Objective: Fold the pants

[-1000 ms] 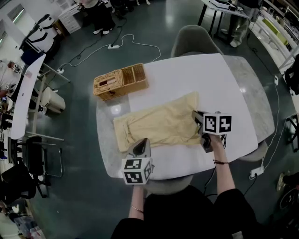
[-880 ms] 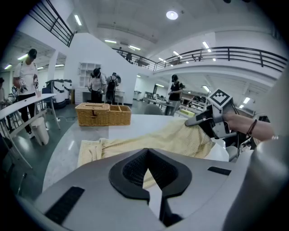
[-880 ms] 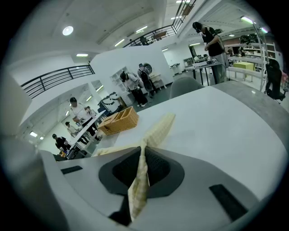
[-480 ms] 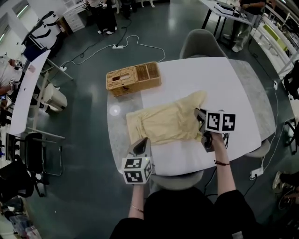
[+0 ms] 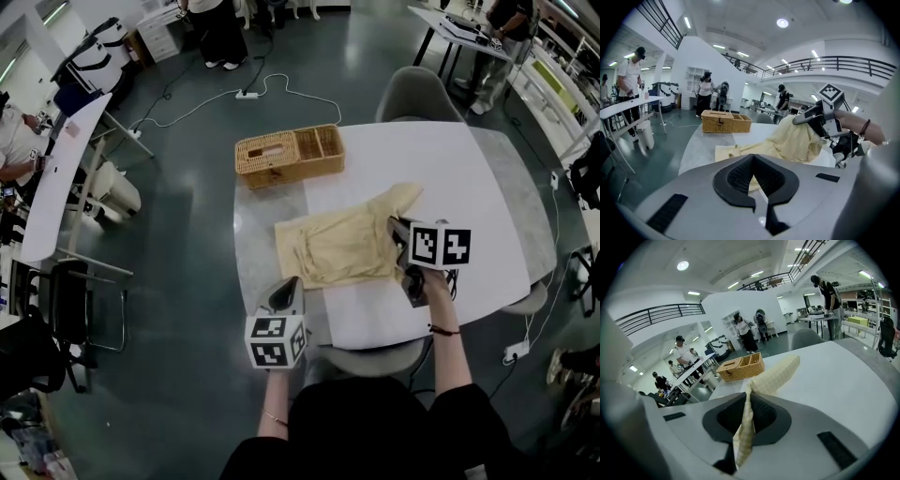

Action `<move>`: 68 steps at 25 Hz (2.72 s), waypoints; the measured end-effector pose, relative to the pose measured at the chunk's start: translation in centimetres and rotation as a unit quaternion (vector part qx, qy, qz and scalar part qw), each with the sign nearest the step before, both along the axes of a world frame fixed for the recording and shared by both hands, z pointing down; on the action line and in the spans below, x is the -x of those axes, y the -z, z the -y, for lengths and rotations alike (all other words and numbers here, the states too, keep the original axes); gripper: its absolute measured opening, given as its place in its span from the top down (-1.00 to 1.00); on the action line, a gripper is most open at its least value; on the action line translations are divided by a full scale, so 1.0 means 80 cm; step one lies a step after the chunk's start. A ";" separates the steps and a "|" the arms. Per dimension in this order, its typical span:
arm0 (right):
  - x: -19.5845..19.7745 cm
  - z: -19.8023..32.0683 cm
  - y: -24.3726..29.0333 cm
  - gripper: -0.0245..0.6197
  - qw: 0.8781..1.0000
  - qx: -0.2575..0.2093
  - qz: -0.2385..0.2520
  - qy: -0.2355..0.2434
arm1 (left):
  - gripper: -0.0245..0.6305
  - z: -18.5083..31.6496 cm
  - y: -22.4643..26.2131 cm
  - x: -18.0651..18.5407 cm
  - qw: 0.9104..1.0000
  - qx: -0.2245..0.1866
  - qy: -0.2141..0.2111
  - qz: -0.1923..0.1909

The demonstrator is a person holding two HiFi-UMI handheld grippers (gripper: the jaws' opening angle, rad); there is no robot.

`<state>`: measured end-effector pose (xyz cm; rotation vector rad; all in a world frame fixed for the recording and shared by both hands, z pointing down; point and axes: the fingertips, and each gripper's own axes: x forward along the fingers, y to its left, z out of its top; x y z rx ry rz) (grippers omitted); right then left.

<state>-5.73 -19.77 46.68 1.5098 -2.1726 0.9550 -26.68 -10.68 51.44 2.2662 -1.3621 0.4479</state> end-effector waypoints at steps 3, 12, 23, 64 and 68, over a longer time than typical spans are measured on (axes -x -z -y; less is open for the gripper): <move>0.022 0.001 0.005 0.83 1.000 -0.004 -0.010 0.007 | 0.90 0.000 0.000 0.016 1.000 -0.002 0.002 -0.003; 0.082 0.000 0.015 0.83 0.999 -0.017 -0.034 0.036 | 0.90 -0.004 0.000 0.053 1.000 -0.005 0.004 -0.008; 0.160 0.013 0.012 0.83 0.994 -0.021 -0.055 0.089 | 0.90 0.002 -0.002 0.094 1.000 -0.001 0.017 -0.010; 0.320 0.033 -0.137 0.82 0.985 0.029 -0.117 0.125 | 0.90 0.003 -0.039 0.180 0.998 0.029 0.058 -0.023; 0.324 0.030 -0.138 0.75 0.984 0.021 -0.122 0.126 | 0.90 0.002 -0.038 0.179 0.998 0.028 0.055 -0.024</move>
